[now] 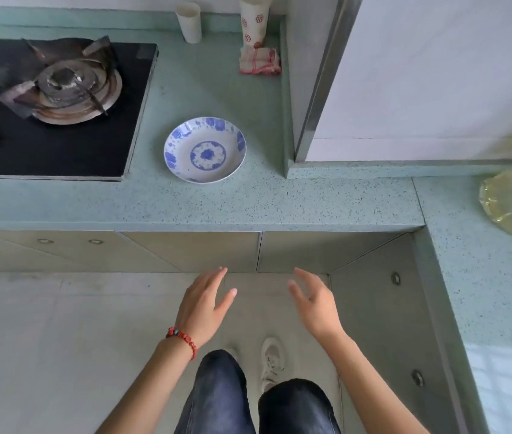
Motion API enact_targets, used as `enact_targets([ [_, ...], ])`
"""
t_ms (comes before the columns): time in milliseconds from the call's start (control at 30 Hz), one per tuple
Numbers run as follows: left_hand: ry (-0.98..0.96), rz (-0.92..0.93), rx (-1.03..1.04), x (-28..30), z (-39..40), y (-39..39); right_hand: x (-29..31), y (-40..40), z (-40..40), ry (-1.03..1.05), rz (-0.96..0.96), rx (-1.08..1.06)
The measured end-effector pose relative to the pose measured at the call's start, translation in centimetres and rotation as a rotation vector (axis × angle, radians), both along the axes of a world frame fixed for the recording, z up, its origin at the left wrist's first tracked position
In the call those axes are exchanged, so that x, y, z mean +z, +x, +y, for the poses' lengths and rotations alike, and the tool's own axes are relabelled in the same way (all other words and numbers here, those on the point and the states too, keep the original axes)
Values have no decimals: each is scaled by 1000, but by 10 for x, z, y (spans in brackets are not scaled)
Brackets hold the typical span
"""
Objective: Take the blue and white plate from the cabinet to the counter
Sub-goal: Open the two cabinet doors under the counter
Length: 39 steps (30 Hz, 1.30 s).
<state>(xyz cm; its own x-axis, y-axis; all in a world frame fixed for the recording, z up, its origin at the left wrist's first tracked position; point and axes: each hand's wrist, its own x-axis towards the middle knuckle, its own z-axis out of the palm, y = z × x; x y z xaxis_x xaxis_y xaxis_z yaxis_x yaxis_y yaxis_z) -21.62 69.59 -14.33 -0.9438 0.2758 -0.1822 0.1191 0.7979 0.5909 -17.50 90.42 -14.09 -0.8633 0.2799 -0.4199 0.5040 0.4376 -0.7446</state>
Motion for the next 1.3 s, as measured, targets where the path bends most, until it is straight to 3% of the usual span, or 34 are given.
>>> enact_targets([
  [100,178,-155,180,-24,28,-15,-21,-30,-2,-366,-88,-300],
  [200,519,-384,451,-46,55,-38,-48,-59,-7,-583,-93,-462],
  [333,897,-529,761,-65,74,-68,-73,-94,-12,-998,-48,-735],
  [467,1226,-623,854,-71,83,-92,-79,-116,-13,-1172,27,-847],
  [633,1405,-725,825,-74,91,-103,-78,-128,-17,-1328,25,-952],
  [900,1425,-788,969,-74,85,-85,-75,-110,-24,-1270,38,-976],
  [1167,1148,-708,1058,-76,64,-34,-76,-59,-32,-804,-17,-914],
  [1300,1012,-675,1063,-77,53,-12,-74,-22,-30,-670,-37,-856],
])
